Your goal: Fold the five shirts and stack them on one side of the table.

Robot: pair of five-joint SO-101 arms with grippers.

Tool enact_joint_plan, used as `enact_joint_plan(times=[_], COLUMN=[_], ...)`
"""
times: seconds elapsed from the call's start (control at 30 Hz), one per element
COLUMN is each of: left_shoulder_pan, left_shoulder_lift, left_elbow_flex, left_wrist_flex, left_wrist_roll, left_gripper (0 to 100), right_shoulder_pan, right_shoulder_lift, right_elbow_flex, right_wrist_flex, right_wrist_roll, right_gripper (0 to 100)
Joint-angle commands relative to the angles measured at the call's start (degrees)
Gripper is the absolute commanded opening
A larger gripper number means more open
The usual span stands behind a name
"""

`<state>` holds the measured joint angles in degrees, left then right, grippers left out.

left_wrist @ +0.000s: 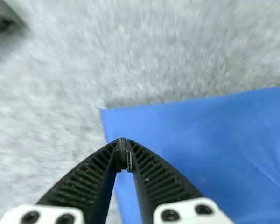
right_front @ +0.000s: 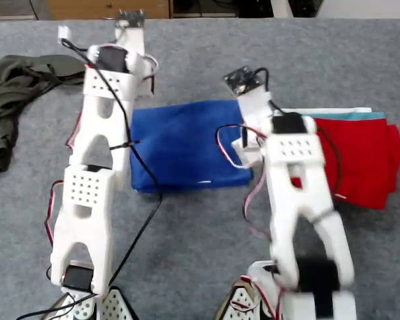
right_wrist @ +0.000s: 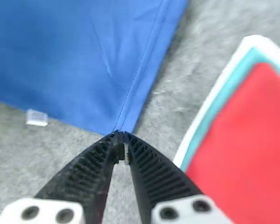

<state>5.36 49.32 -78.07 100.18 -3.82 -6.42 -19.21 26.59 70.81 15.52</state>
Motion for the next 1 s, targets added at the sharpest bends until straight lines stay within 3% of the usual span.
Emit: enact_joint_plan(times=[0.0, 0.27, 0.37, 0.53, 0.8, 0.97], left_shoulder_pan=[-2.64, -4.04, -4.66, -11.52, -25.49, -25.85], left_shoulder_lift=[-10.33, -40.48, -53.14, -68.00, -70.64, -67.91], left_elbow_flex=[5.98, 51.69, 67.25, 94.15, 123.96, 133.63], left_wrist_flex=[0.88, 0.09, -4.75, -18.11, -49.41, -62.95], left_wrist_roll=[-2.64, -3.08, -3.08, -3.08, -3.08, -2.73], left_gripper=[2, 2, 2, 2, 2, 2], right_shoulder_pan=[-0.13, -0.13, -0.13, -0.48, -4.18, -9.10], right_shoulder_lift=[-12.62, -25.54, -29.85, -35.56, -26.86, -12.00], right_elbow_flex=[-2.24, 9.10, 15.34, 20.88, 19.65, 12.79], right_wrist_flex=[4.75, 9.76, 9.85, 9.32, 0.97, -3.16], right_wrist_roll=[-0.79, -1.05, -1.05, -1.85, -15.12, -34.37], right_gripper=[0.3, 0.5, 0.5, 0.5, 1.2, 9.7])
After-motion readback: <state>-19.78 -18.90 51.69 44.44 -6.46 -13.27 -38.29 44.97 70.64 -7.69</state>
